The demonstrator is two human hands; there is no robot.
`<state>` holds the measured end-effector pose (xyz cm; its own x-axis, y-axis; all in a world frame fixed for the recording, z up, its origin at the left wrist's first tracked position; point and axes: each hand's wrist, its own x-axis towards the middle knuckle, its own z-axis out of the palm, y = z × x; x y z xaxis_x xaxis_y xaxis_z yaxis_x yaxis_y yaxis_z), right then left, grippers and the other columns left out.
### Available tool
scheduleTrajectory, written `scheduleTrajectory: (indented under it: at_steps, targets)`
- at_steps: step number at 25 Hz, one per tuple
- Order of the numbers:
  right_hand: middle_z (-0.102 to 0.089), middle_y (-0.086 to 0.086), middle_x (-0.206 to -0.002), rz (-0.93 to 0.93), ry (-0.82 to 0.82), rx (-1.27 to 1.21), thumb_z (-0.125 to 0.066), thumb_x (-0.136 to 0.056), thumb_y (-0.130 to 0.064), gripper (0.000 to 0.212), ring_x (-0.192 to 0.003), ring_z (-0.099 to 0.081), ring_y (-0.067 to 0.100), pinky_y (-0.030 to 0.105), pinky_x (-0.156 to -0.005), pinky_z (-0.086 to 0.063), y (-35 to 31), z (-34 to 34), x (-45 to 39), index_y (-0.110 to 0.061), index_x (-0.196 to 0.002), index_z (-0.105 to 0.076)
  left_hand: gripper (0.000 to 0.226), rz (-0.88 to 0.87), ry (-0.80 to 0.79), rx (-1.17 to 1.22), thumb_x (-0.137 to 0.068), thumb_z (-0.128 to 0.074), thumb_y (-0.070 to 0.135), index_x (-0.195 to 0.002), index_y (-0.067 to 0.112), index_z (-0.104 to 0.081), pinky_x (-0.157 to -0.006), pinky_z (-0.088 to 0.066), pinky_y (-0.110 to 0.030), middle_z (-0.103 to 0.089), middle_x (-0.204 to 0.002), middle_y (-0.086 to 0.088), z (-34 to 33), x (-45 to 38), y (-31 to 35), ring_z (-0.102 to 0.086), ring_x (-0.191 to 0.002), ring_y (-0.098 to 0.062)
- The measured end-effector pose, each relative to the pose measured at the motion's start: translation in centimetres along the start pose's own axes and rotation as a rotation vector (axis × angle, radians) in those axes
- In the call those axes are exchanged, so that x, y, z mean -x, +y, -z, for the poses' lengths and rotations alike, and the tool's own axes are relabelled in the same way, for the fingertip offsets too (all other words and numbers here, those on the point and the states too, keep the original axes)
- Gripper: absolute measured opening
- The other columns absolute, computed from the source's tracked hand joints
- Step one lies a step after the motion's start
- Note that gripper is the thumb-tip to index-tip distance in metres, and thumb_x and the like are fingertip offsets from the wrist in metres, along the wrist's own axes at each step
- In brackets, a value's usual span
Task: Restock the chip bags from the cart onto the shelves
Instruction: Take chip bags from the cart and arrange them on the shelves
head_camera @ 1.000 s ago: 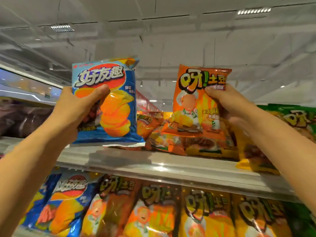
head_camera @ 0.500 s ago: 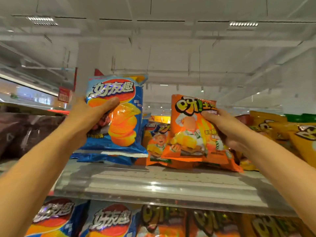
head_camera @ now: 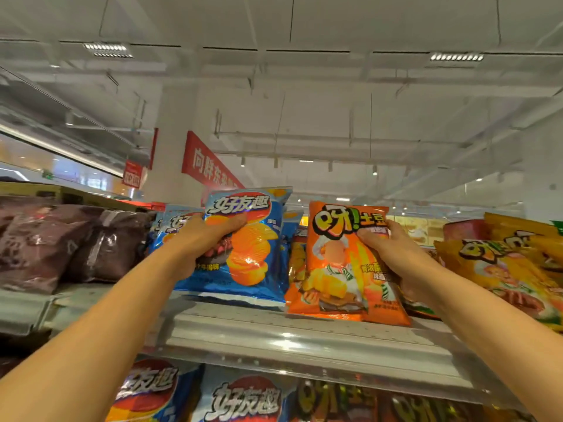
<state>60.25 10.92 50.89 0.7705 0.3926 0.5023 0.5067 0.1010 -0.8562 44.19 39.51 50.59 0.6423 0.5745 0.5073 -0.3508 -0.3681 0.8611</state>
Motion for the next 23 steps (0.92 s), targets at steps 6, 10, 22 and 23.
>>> scheduleTrajectory:
  at_steps: [6,10,22,23]
  targets:
    - [-0.070,-0.001,-0.119,0.052,-0.110,0.167,-0.084,-0.076,-0.043,0.089,-0.085,-0.078,0.015,0.026,-0.063,-0.062,0.2,-0.5,2.0,-0.029,-0.148,-0.034,0.077,0.053,-0.072,-0.119,-0.060,-0.083,0.067,-0.111,0.016,-0.056,-0.050,-0.050,-0.022,-0.074,-0.065,-0.003,-0.7,1.8,-1.3,-0.064,-0.050,-0.014]
    - [-0.067,0.003,-0.128,0.054,-0.106,0.242,-0.082,-0.077,-0.045,0.092,-0.102,-0.073,0.023,0.042,-0.086,-0.062,-0.1,-0.2,2.0,-0.028,-0.151,-0.031,0.109,0.085,-0.036,-0.205,-0.059,-0.079,0.074,-0.137,0.013,-0.036,-0.057,-0.052,-0.026,-0.075,-0.067,-0.006,-0.7,2.3,-1.4,-0.064,-0.050,-0.012]
    - [-0.036,0.005,-0.159,0.278,0.067,0.652,-0.065,-0.068,-0.076,0.113,-0.143,-0.040,0.027,0.040,-0.113,-0.041,0.4,-0.3,2.3,-0.027,-0.159,-0.020,0.106,-0.496,0.248,-0.940,-0.077,-0.032,0.089,-0.160,0.028,-0.008,-0.118,-0.029,-0.055,-0.022,-0.162,-0.008,-1.4,5.7,0.1,-0.022,-0.149,-0.031]
    - [-0.023,0.004,-0.166,0.326,0.062,0.724,-0.055,-0.070,-0.085,0.114,-0.152,-0.026,0.027,0.045,-0.119,-0.030,0.3,-0.4,2.6,-0.029,-0.161,-0.015,0.100,-0.566,0.186,-0.997,-0.078,-0.022,0.089,-0.159,0.031,-0.012,-0.121,-0.021,-0.055,-0.018,-0.165,-0.003,-1.9,6.3,0.4,-0.014,-0.152,-0.028]
